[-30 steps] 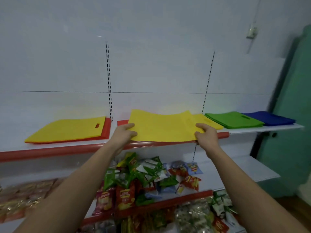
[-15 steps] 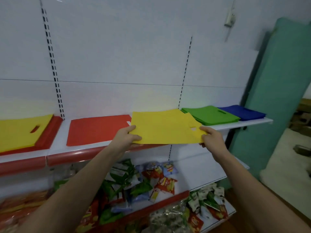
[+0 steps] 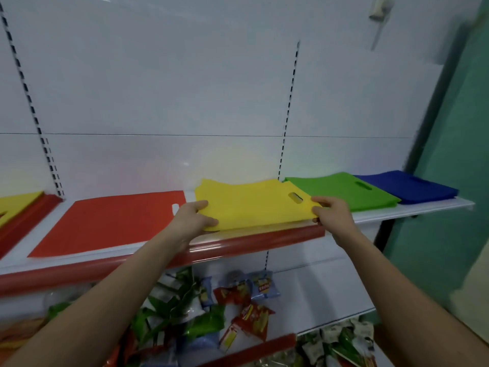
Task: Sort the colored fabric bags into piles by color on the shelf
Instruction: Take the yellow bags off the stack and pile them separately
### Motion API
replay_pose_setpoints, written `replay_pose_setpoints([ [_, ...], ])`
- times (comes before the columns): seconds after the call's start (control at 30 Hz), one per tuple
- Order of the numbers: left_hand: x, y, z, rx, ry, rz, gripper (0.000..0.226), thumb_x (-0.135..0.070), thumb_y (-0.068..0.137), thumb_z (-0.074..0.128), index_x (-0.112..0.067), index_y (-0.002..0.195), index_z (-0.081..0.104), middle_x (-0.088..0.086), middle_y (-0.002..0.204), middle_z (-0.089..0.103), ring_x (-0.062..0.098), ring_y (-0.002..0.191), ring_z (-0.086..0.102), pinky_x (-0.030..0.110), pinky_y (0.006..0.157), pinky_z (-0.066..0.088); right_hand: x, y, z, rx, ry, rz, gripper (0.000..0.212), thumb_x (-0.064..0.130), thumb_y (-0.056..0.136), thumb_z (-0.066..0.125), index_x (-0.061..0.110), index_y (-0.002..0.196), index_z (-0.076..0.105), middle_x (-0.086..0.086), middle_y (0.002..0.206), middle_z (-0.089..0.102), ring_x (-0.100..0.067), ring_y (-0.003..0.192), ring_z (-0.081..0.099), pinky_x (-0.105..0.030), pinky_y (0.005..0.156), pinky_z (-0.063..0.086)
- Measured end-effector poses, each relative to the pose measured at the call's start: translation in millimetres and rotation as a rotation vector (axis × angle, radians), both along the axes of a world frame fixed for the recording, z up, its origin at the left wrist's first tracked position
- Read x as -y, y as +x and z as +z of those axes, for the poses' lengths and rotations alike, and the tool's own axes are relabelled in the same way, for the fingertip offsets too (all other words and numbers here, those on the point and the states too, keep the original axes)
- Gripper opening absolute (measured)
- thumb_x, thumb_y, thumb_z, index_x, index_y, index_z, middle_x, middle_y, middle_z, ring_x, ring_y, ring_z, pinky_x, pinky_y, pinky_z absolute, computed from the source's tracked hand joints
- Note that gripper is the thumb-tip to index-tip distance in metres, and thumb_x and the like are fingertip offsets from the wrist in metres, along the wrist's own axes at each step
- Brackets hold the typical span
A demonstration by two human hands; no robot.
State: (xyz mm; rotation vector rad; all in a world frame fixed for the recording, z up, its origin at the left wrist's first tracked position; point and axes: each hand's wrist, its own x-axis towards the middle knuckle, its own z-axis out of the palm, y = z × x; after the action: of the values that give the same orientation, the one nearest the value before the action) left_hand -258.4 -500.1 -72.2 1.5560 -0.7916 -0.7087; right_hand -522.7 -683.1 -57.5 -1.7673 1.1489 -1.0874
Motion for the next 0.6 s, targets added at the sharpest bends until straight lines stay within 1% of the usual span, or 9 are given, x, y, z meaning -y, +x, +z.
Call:
replay_pose_setpoints([
  [0.03,6,-2,1,0.039,0.012,0.046,0.073,0.015,0.082,0.067,0.005,0.147,0.035,0.018,0.15,0.037,0.035,0.118,0.056,0.042,0.088,0.055,12,3,1,-0.013,-0.011,0.018,0.033,-0.003,0.088,0.056,0.005,0.118,0.066,-0.016,0.114,0.065,-0.026,0.06,0.056,-0.033,0.06,0.046],
  [0.1,17,-7,5,0.13,0.055,0.134,0.067,0.011,0.082,0.07,0.007,0.142,0.04,0.017,0.146,0.042,0.034,0.113,0.06,0.041,0.083,0.058,33,10,3,-0.062,-0.064,0.047,0.033,-0.002,0.089,0.056,0.004,0.121,0.064,-0.015,0.123,0.062,-0.02,0.055,0.058,-0.023,0.051,0.046],
  [0.17,26,-9,7,0.213,0.107,0.213,0.063,0.005,0.082,0.074,0.006,0.138,0.047,0.017,0.138,0.051,0.03,0.094,0.067,0.037,0.075,0.059,50,17,5,-0.128,-0.125,0.081,0.034,0.0,0.091,0.056,0.001,0.125,0.062,-0.017,0.13,0.059,-0.016,0.052,0.059,-0.015,0.044,0.041],
  [0.2,30,-10,6,0.26,0.13,0.251,0.063,0.001,0.08,0.076,0.005,0.136,0.049,0.018,0.135,0.055,0.027,0.088,0.068,0.036,0.078,0.058,58,20,6,-0.163,-0.149,0.096,0.035,0.001,0.091,0.057,0.0,0.125,0.062,-0.017,0.131,0.059,-0.018,0.053,0.06,-0.016,0.047,0.043],
  [0.23,35,-11,5,0.32,0.165,0.289,0.063,-0.002,0.079,0.079,0.004,0.135,0.052,0.019,0.131,0.059,0.025,0.088,0.068,0.035,0.083,0.055,65,23,5,-0.2,-0.168,0.108,0.035,0.002,0.091,0.058,0.0,0.126,0.061,-0.018,0.131,0.059,-0.022,0.057,0.063,-0.022,0.054,0.048],
  [0.3,42,-13,3,0.451,0.262,0.334,0.062,-0.009,0.079,0.079,0.002,0.134,0.054,0.019,0.132,0.059,0.027,0.107,0.063,0.033,0.093,0.047,80,29,2,-0.28,-0.193,0.13,0.038,0.005,0.089,0.061,0.0,0.126,0.062,-0.019,0.129,0.061,-0.033,0.081,0.068,-0.034,0.078,0.054],
  [0.37,48,-15,1,0.537,0.369,0.338,0.062,-0.016,0.081,0.077,-0.001,0.137,0.054,0.018,0.136,0.056,0.03,0.122,0.055,0.031,0.099,0.041,90,34,-3,-0.36,-0.221,0.16,0.04,0.006,0.087,0.063,0.0,0.126,0.062,-0.018,0.129,0.062,-0.033,0.107,0.063,-0.037,0.094,0.049],
  [0.43,53,-15,-4,0.594,0.469,0.337,0.061,-0.026,0.084,0.074,-0.005,0.137,0.055,0.019,0.137,0.056,0.032,0.126,0.052,0.032,0.103,0.039,97,36,-8,-0.436,-0.252,0.195,0.041,0.01,0.087,0.063,0.002,0.127,0.061,-0.015,0.131,0.06,-0.03,0.117,0.057,-0.036,0.096,0.045],
  [0.6,60,-6,-14,0.678,0.601,0.396,0.054,-0.038,0.086,0.064,-0.014,0.135,0.058,0.017,0.137,0.055,0.037,0.132,0.042,0.039,0.106,0.038,109,39,-15,-0.601,-0.297,0.256,0.039,0.02,0.088,0.065,0.009,0.126,0.062,-0.016,0.128,0.05,-0.032,0.111,0.055,-0.036,0.091,0.045],
])
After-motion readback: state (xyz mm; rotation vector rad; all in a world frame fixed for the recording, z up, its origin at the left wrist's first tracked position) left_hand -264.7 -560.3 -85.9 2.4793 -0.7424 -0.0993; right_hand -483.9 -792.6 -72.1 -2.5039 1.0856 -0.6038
